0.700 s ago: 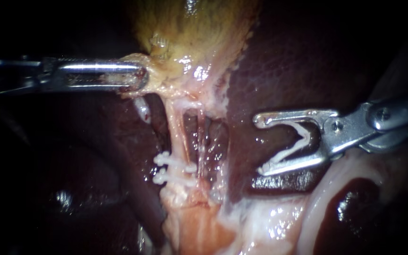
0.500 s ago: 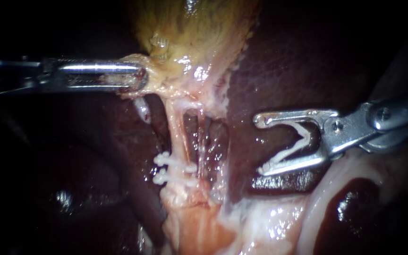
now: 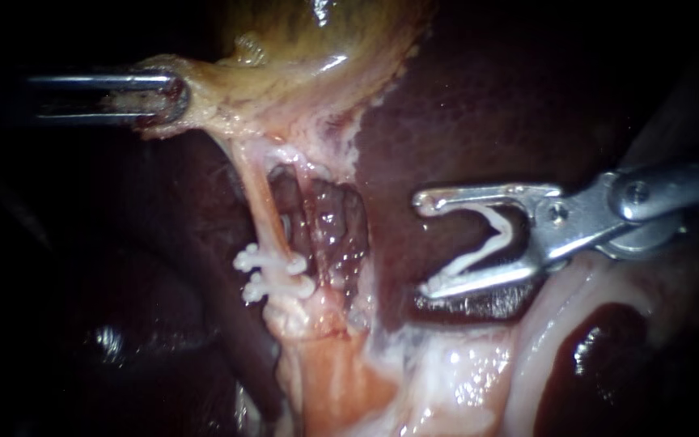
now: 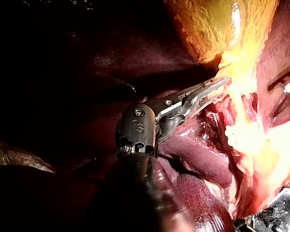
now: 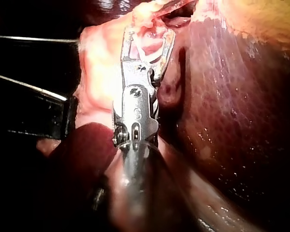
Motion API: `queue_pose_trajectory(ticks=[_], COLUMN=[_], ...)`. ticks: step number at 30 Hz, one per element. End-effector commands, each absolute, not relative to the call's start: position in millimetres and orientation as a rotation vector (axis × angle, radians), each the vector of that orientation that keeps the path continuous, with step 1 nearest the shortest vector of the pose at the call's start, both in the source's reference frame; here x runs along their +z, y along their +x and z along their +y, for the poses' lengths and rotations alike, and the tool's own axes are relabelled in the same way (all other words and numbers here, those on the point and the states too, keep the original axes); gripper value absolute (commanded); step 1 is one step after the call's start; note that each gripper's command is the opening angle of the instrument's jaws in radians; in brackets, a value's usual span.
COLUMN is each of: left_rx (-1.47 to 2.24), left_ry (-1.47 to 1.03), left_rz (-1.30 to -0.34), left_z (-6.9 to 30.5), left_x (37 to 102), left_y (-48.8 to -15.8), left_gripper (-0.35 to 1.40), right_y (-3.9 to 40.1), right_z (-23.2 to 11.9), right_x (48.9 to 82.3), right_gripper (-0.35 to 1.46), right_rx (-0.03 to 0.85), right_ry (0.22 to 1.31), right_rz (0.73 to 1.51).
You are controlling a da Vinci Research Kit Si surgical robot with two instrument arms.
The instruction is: Clipping third clip left tube
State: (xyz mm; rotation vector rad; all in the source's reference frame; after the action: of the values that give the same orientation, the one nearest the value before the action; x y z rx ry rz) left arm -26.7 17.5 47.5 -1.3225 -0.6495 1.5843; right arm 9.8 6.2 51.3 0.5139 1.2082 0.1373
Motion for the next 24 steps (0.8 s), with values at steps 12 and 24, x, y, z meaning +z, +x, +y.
queue_pose_trajectory(ticks=[12, 24], left_rx=[1.583, 1.582], left_ry=[-1.321, -1.319], left_rz=[-0.643, -0.640], left_z=[17.2, 17.0], left_x=[47.4, 47.0], left_y=[-27.2, -27.6], left_gripper=[-0.35, -0.35], right_y=[18.1, 19.6], right_z=[5.9, 7.1], right_x=[53.6, 58.1], right_gripper=[0.50, 0.50], right_rx=[0.292, 0.353], right_ry=[0.674, 0.705], right_rz=[1.219, 1.209])
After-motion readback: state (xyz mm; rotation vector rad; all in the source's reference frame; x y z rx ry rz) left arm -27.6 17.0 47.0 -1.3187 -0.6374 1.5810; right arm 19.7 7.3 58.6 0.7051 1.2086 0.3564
